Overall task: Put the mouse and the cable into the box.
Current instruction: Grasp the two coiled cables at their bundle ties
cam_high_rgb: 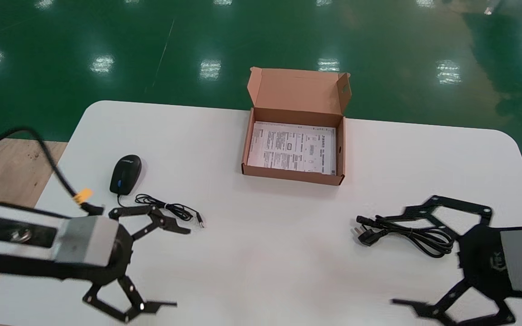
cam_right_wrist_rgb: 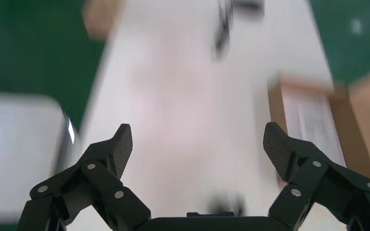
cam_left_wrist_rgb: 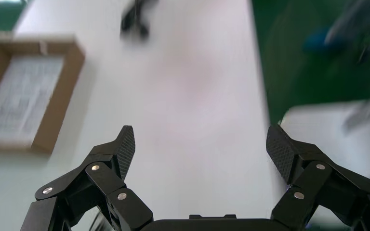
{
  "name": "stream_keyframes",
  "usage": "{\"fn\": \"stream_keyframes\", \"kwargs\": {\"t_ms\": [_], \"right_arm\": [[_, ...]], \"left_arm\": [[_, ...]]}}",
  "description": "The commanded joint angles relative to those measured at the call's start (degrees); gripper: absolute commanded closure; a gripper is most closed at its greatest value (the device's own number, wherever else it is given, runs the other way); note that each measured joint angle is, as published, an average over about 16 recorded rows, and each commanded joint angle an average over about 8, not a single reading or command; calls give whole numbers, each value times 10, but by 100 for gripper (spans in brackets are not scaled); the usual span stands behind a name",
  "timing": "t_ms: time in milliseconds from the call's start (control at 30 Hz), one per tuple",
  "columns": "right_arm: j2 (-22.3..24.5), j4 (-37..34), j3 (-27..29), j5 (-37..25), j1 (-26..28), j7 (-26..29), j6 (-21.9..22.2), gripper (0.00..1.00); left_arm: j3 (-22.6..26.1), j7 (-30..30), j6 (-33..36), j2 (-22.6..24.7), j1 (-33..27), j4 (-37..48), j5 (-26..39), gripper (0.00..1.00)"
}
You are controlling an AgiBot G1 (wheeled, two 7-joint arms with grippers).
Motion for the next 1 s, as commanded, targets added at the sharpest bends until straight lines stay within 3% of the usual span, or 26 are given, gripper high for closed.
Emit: {"fn": "stream_keyframes", "kwargs": {"t_ms": [33,267,467,700,1000], "right_arm": [[11,-21,-23,-44,22,-39,1,0],[-30,-165,-71,-167,82,-150,15,0],[-77,-280,-103,-232,124,-224,21,0],[-128,-391,-124,-269,164,-283,29,0],[-180,-498,-140,-299,201,-342,62,0]], "left_arm": [[30,26,0,14,-32,27,47,0],[115,154,-24,122,-141,226,199,0],[151,261,-71,204,-197,386,273,0],[165,347,-130,258,-223,511,302,0],[164,401,-163,291,-237,590,302,0]]}}
